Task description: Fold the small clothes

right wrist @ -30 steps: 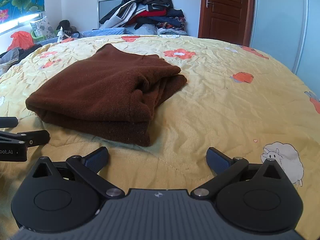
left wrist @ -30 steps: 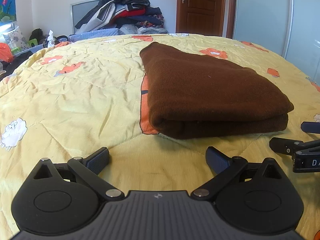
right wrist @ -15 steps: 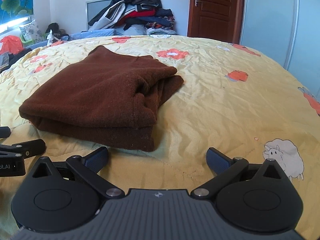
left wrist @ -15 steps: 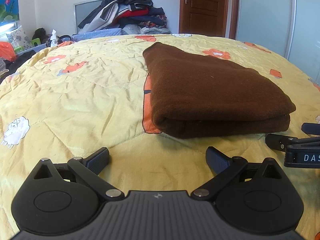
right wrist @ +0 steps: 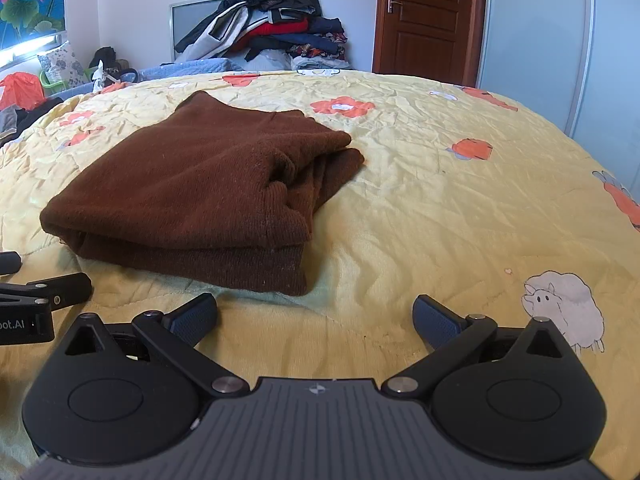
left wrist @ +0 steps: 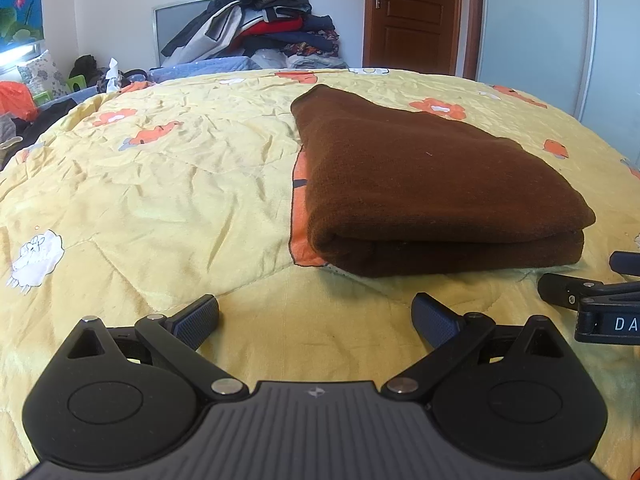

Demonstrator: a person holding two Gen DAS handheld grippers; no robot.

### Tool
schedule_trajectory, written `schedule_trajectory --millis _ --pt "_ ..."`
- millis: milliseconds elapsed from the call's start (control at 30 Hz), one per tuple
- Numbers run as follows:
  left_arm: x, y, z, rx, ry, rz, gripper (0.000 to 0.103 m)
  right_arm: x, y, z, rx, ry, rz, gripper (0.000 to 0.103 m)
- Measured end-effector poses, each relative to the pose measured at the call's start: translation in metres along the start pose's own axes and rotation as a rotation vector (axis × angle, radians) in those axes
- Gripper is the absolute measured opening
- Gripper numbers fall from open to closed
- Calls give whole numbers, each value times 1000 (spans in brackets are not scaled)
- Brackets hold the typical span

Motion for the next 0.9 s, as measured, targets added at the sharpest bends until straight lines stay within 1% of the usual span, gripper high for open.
schedule_trajectory --millis 200,267,300,367,400,467,500,533,567,600,633,667,700,733,767,800,833,867,900 --pt "0 0 1 -1 4 1 103 0 0 0 0 0 0 103" --pt "-3 3 5 19 31 7 103 1 2 -1 -9 0 0 103" --pt "-5 6 10 52 75 8 103 2 4 -2 -27 -2 -3 103" --pt "-11 13 23 165 208 18 103 2 11 -10 -98 -54 -11 103" --pt "-14 15 31 217 293 25 103 1 14 -17 -153 -107 -11 103" --pt "-21 17 43 325 453 51 103 -4 18 -33 -313 -275 -14 103" --pt "-25 14 45 371 511 81 103 -7 17 -40 -405 -365 -12 103" --pt "-29 8 45 396 547 116 103 -10 14 -47 -489 -448 -6 103" --pt "-34 1 43 400 564 144 103 -14 9 -52 -550 -512 -1 103" --pt "-40 -6 41 401 569 163 103 -20 3 -55 -584 -550 4 102" --pt "-45 -15 38 412 564 178 103 -26 -3 -57 -600 -562 12 102" --pt "-49 -25 34 421 555 201 102 -32 -10 -56 -612 -557 31 99" --pt "-54 -31 31 432 531 202 101 -37 -19 -53 -629 -542 61 94" --pt "-58 -37 26 437 503 219 94 -41 -30 -48 -652 -533 107 87" --pt "-61 -43 22 444 481 245 72 -45 -37 -45 -680 -528 112 84" --pt "-61 -49 20 450 476 288 53 -50 -44 -43 -698 -522 128 78" --pt "-60 -56 20 435 477 325 28 -54 -50 -41 -711 -518 135 72" --pt "-60 -57 21 433 473 329 24 -57 -55 -39 -721 -515 154 51" --pt "-59 -54 21 428 460 327 21 -58 -60 -35 -727 -498 176 34"
Point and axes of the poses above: each gripper's, at about its wrist camera, not at the fingertips, and y roughly against the way its jaws point, z to its left, x to its underside, the point moved 6 cm from there along -y, roughly the way its jaws point, and after that the axes turned 15 degrees about y, right-handed, at the moved point
